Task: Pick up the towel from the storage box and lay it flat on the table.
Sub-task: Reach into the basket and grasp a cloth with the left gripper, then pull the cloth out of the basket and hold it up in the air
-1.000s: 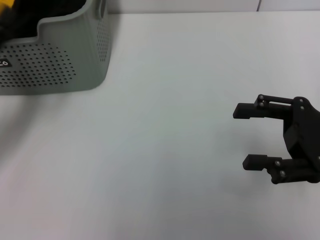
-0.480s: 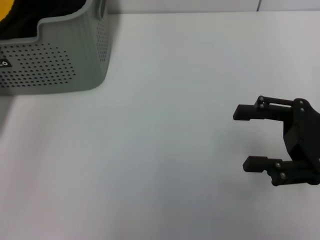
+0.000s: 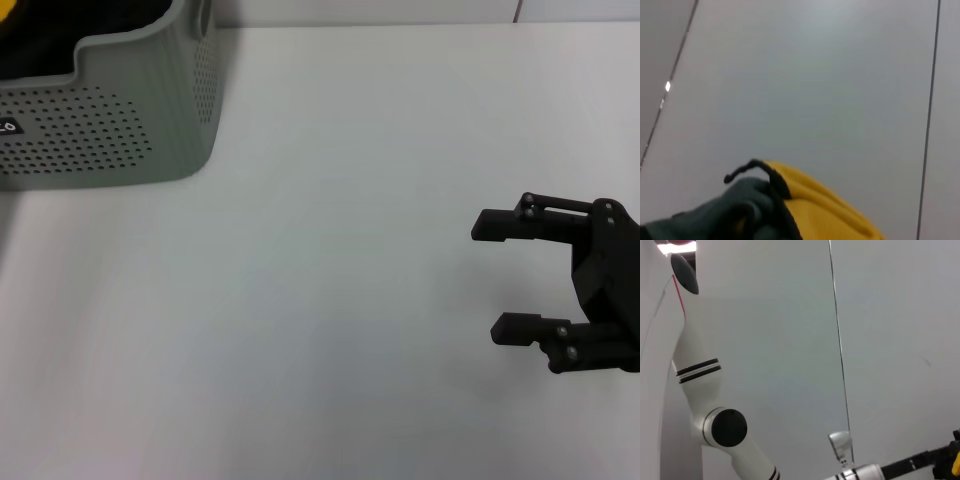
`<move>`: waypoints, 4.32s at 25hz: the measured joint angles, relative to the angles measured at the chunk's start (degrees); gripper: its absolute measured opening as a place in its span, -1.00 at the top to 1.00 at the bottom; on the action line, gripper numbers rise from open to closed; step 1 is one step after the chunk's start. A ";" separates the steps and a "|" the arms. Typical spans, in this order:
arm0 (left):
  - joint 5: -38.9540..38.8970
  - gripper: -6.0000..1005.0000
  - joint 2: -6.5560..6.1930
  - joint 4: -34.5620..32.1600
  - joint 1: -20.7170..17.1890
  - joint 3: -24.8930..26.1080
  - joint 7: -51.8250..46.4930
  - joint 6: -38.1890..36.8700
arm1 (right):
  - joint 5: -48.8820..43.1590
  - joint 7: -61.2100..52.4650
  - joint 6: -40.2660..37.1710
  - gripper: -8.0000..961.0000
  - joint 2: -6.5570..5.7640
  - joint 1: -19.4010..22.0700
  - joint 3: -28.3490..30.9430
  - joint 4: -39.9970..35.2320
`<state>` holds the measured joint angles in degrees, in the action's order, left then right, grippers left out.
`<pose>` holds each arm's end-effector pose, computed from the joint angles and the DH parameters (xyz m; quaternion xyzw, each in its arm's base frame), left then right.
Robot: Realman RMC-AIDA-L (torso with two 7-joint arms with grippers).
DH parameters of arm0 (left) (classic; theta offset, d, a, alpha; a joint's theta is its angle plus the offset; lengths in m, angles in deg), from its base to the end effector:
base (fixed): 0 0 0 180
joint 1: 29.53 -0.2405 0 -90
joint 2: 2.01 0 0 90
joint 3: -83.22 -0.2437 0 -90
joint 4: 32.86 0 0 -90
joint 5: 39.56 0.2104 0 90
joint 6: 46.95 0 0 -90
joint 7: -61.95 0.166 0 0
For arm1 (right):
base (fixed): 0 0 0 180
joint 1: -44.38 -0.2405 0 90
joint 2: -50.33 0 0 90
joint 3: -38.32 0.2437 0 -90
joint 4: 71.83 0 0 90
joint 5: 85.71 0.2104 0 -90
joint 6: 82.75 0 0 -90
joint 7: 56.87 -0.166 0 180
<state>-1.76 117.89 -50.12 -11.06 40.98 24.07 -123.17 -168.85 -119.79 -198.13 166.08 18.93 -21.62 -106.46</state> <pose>-0.3378 0.3287 0.0870 -0.5957 -0.2464 -0.4418 0.6239 0.1840 0.2602 0.0155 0.8914 0.0045 -0.4529 0.0173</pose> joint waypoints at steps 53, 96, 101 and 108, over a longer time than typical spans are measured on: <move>2.48 0.90 -0.10 1.97 -0.22 -0.59 -5.32 -4.73 | 1.05 0.97 -2.47 -0.54 0.07 0.92 0.01 1.30; -7.21 0.98 -0.26 -14.25 0.55 -36.86 -41.73 -40.68 | 10.34 14.74 15.88 -0.54 0.52 -7.30 -6.34 15.78; -8.54 0.98 -0.05 -13.84 2.44 -37.10 -41.77 -40.64 | 17.54 15.13 19.15 -0.54 0.52 -8.69 -16.92 15.99; -10.34 0.97 0.10 -10.07 4.26 -37.13 -39.04 -40.50 | 27.24 15.19 16.37 -0.54 0.52 -5.06 -30.14 9.35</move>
<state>-12.10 117.99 -60.19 -6.79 3.85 -14.97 -163.67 -141.62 -104.61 -181.76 166.60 13.87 -51.76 -97.11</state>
